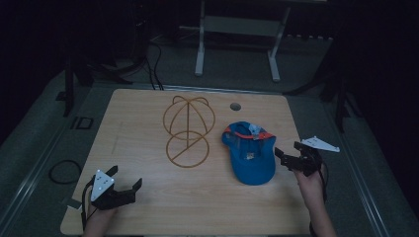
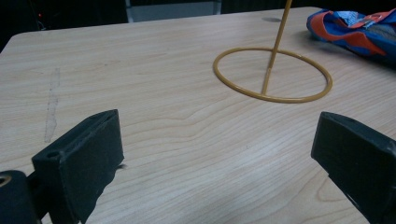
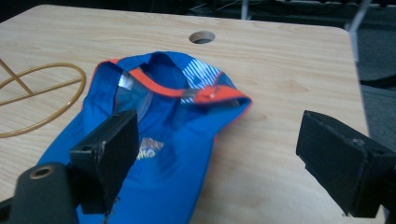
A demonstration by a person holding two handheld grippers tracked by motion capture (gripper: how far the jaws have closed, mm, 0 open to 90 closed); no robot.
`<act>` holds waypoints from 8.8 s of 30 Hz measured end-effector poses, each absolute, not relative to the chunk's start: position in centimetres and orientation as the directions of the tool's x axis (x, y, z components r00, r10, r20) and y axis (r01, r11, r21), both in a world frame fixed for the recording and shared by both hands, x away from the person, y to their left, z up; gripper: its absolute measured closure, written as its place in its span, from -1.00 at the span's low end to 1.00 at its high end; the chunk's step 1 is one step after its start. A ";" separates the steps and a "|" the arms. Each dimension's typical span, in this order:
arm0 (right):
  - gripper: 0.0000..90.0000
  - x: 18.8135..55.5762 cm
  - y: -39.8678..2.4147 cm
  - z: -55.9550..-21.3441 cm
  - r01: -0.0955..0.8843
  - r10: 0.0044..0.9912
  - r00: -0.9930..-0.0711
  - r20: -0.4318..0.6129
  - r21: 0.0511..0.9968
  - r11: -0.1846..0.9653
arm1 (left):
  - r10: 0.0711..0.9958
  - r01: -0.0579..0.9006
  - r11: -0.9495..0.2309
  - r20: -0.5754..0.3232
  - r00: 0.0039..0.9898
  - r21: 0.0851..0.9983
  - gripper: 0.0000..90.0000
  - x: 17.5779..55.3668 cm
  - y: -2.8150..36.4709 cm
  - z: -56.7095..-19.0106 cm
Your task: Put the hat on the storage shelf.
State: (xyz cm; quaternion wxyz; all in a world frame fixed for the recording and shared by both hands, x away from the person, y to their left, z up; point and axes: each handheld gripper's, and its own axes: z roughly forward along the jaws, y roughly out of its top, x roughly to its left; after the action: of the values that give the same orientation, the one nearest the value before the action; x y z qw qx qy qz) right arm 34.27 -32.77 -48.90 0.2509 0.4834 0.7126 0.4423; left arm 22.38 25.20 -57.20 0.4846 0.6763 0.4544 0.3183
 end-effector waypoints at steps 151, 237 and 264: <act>0.90 28.5 -19.6 -38.4 0.123 0.664 -0.723 -0.192 0.910 0.397 | 0.590 0.184 -0.280 0.018 0.808 0.942 -0.68 27.5 8.7 -37.6; 0.09 20.6 -20.0 -35.9 -0.045 0.372 -0.912 -0.170 0.945 0.323 | 0.045 -0.305 0.083 0.302 0.952 0.949 0.93 28.3 10.0 -37.6; 0.09 20.2 -15.4 -37.3 -0.055 0.395 -0.896 -0.204 0.933 0.356 | 0.143 -0.287 0.135 0.268 0.953 0.948 0.93 27.8 9.4 -37.9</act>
State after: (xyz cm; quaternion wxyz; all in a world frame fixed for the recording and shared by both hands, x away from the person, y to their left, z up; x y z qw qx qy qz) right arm 20.20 -15.40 -37.32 0.2018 0.1064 0.7985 0.5572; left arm 27.82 9.41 -37.87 0.7512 0.6419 -0.0561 0.1431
